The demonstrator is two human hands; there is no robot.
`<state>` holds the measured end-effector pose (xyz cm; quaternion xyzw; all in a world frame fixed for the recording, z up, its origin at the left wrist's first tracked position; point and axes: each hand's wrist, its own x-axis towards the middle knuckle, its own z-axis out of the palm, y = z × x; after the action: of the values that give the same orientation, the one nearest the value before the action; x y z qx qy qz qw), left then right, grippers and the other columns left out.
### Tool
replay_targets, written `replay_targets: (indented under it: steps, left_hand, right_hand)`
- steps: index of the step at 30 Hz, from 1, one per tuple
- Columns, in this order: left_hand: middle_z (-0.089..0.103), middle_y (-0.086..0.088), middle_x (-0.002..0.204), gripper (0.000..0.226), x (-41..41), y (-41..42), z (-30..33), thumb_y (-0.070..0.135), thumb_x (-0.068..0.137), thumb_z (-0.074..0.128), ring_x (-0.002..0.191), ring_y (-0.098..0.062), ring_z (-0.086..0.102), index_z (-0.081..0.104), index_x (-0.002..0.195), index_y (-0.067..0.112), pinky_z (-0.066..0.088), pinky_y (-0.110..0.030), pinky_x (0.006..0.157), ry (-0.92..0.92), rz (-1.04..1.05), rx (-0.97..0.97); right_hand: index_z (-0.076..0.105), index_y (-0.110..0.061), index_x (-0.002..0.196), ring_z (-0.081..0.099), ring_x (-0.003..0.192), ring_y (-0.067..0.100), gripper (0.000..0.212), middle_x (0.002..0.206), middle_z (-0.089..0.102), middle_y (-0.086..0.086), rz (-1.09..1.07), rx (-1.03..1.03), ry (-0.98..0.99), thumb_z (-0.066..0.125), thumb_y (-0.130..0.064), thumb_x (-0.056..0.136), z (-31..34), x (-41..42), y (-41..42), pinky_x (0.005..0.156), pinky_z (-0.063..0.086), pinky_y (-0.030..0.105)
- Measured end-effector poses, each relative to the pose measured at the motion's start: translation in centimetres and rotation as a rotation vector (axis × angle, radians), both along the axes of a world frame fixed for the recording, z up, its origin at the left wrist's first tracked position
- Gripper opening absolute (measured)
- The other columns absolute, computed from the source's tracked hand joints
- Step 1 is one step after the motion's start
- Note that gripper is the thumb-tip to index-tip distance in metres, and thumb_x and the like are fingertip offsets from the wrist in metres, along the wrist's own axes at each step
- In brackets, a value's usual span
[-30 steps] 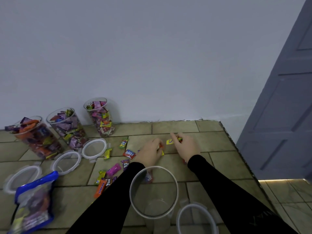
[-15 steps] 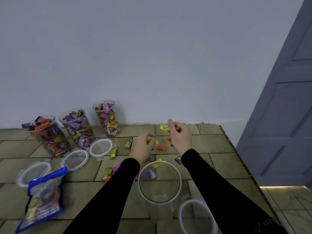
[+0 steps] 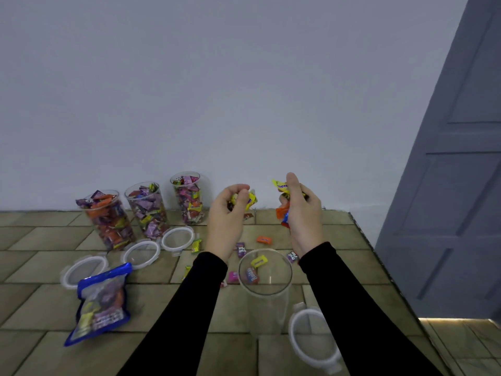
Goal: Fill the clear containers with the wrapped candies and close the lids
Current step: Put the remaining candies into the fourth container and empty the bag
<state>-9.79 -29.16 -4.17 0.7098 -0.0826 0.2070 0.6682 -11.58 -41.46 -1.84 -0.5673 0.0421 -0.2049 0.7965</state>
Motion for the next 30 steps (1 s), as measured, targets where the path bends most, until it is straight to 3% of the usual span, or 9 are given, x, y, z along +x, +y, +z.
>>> replay_targets:
  steps: [4, 8, 13, 16, 18, 21, 26, 30]
  left_hand:
    - [0.056, 0.016, 0.068, 0.012, -3.1, -0.6, 0.2, 0.022, 0.098, 0.055, 0.058, -0.002, 0.044, 0.066, 0.098, 0.019, 0.041, -0.017, 0.056, -0.031, -0.027, -0.011]
    - [0.062, 0.014, 0.081, 0.010, -4.8, -0.8, -0.9, 0.024, 0.097, 0.055, 0.065, -0.004, 0.049, 0.065, 0.098, 0.025, 0.042, -0.026, 0.064, -0.069, 0.017, 0.026]
    - [0.065, 0.009, 0.098, 0.011, -6.0, -1.1, -1.4, 0.023, 0.098, 0.054, 0.084, -0.006, 0.058, 0.064, 0.100, 0.027, 0.046, -0.025, 0.074, -0.090, 0.030, 0.077]
    - [0.061, 0.015, 0.088, 0.014, -5.9, -1.1, -1.7, 0.023, 0.099, 0.052, 0.070, -0.002, 0.052, 0.064, 0.099, 0.029, 0.047, -0.024, 0.067, -0.087, 0.010, 0.108]
    - [0.054, 0.016, 0.074, 0.018, -6.0, -1.1, -1.6, 0.017, 0.100, 0.050, 0.057, 0.000, 0.042, 0.064, 0.098, 0.028, 0.035, -0.017, 0.056, -0.108, -0.003, 0.121]
    - [0.043, 0.015, 0.058, 0.023, -6.2, -1.0, -1.5, 0.010, 0.100, 0.046, 0.049, -0.004, 0.032, 0.065, 0.098, 0.024, 0.026, -0.016, 0.049, -0.102, -0.067, 0.084]
    - [0.051, 0.012, 0.069, 0.021, -6.4, -0.9, -1.4, 0.006, 0.092, 0.050, 0.056, -0.011, 0.037, 0.063, 0.097, 0.022, 0.032, -0.021, 0.053, -0.032, -0.183, -0.018]
    - [0.049, -0.010, 0.069, 0.025, -6.3, -0.9, -1.5, 0.005, 0.078, 0.052, 0.061, -0.024, 0.052, 0.062, 0.098, 0.016, 0.043, -0.028, 0.056, -0.025, -0.250, -0.123]
  right_hand:
    - [0.054, -0.017, 0.059, 0.033, 0.045, 0.010, 0.043, 0.050, 0.041, -0.004, 0.003, -0.001, 0.026, 0.054, -0.041, 0.095, 0.2, -2.3, 0.7, 0.044, 0.027, 0.024]
    - [0.055, -0.015, 0.063, 0.036, 0.045, 0.010, 0.042, 0.051, 0.043, -0.004, -0.036, 0.004, 0.081, 0.054, -0.043, 0.094, -0.3, -3.6, 1.3, 0.045, 0.030, 0.024]
    - [0.059, -0.015, 0.063, 0.042, 0.043, 0.006, 0.040, 0.051, 0.048, -0.008, -0.076, 0.109, 0.109, 0.054, -0.039, 0.095, -0.8, -3.8, 2.0, 0.046, 0.034, 0.024]
    - [0.062, -0.016, 0.067, 0.042, 0.046, 0.011, 0.040, 0.052, 0.049, -0.006, -0.089, 0.156, 0.136, 0.053, -0.043, 0.095, -0.9, -3.6, 1.8, 0.045, 0.033, 0.024]
    - [0.061, -0.015, 0.068, 0.041, 0.046, 0.011, 0.040, 0.053, 0.048, -0.005, -0.079, 0.160, 0.128, 0.052, -0.043, 0.095, -1.0, -3.5, 1.9, 0.045, 0.033, 0.023]
    - [0.061, -0.014, 0.068, 0.040, 0.043, 0.008, 0.039, 0.053, 0.047, -0.004, -0.069, 0.164, 0.108, 0.054, -0.041, 0.095, -1.1, -3.6, 2.0, 0.044, 0.033, 0.022]
    - [0.059, -0.015, 0.066, 0.039, 0.045, 0.009, 0.038, 0.055, 0.046, -0.002, -0.044, 0.183, 0.105, 0.055, -0.039, 0.095, -1.1, -3.6, 1.9, 0.043, 0.032, 0.022]
    - [0.060, -0.015, 0.066, 0.041, 0.046, 0.009, 0.037, 0.057, 0.048, -0.002, -0.046, 0.207, 0.109, 0.056, -0.039, 0.094, -1.2, -3.6, 1.8, 0.042, 0.033, 0.021]
